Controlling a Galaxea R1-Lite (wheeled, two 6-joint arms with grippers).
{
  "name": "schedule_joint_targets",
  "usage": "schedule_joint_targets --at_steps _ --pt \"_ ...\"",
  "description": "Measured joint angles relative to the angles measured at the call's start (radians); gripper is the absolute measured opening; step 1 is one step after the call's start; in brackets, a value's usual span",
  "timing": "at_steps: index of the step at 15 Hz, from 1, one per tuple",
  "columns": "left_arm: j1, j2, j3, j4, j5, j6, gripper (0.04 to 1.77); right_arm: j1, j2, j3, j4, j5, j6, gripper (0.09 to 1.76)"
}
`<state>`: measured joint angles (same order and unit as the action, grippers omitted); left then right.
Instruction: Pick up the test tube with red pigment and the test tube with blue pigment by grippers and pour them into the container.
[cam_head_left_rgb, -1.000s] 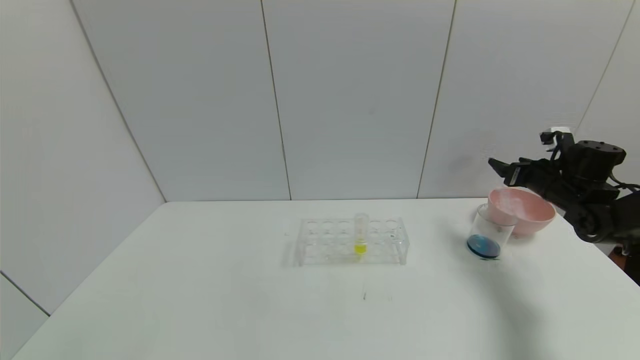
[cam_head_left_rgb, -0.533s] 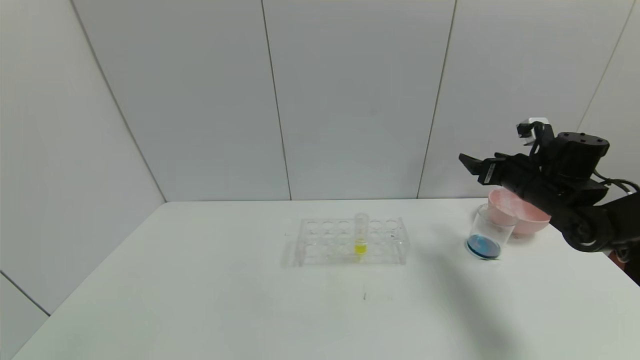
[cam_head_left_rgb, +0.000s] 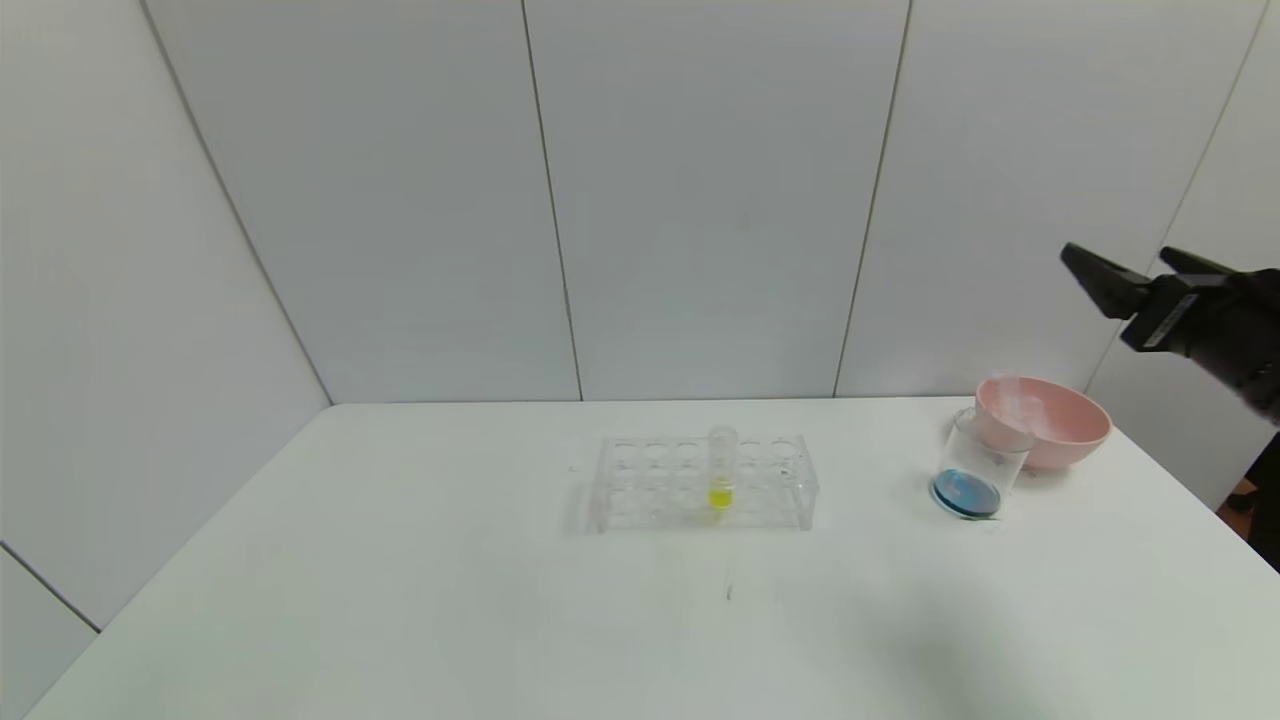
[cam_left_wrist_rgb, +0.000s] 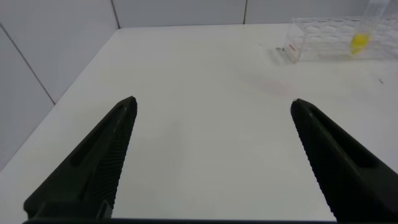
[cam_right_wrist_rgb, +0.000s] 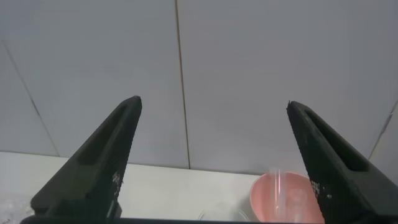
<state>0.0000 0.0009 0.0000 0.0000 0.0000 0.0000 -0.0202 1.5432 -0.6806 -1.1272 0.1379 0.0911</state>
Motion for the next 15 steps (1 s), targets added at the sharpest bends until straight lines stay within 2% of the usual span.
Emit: schedule_joint_targets --at_steps 2,4,10,15 --pt "0.000 0.000 0.000 0.000 0.000 0.000 1.76 -0.018 -0.166 0.070 0.023 0.005 0.001 1.68" --pt "0.000 0.000 0.000 0.000 0.000 0.000 1.76 -0.026 -0.336 0.116 0.105 0.016 0.002 1.69" --pt "0.000 0.000 0.000 0.000 0.000 0.000 1.76 -0.023 -0.880 0.155 0.537 0.034 0.005 1.70" --pt "0.000 0.000 0.000 0.000 0.000 0.000 1.76 0.011 -1.244 0.098 0.873 0.039 -0.005 1.70"
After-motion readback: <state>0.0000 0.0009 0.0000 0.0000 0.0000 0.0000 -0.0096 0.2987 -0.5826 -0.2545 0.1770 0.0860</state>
